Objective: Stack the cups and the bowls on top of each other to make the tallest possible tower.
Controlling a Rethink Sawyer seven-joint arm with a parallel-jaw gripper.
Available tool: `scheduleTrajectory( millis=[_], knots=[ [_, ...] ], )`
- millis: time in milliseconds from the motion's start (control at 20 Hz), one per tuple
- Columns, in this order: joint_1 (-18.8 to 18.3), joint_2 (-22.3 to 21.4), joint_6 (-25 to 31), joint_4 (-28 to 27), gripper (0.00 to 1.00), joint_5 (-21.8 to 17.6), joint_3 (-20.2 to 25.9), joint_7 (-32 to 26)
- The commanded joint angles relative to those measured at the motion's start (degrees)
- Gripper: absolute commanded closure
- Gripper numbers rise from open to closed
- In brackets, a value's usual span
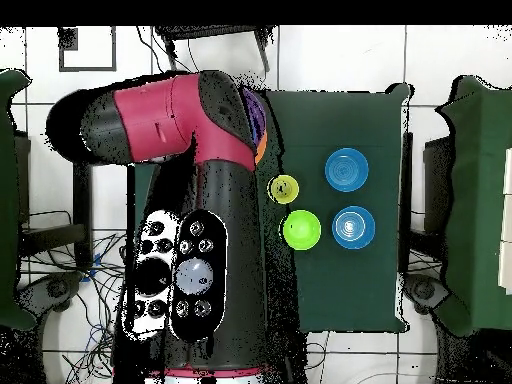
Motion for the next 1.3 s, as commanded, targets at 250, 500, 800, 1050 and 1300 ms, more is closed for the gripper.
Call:
scheduleTrajectory(
  millis=[250,500,800,1050,1300],
  knots=[
    [-4.99,-5.86,0.17,13.66,0.00,4.20,7.62,-8.37],
    [-4.15,-8.42,-7.21,24.32,0.00,4.87,6.98,-2.62],
    [-2.42,-8.92,-13.85,31.36,0.00,3.76,5.49,2.29],
    [-1.85,-7.32,-21.52,35.50,0.00,2.98,5.07,5.06],
    [1.61,-6.86,-24.15,37.74,0.00,3.00,1.78,9.16]
  ],
)
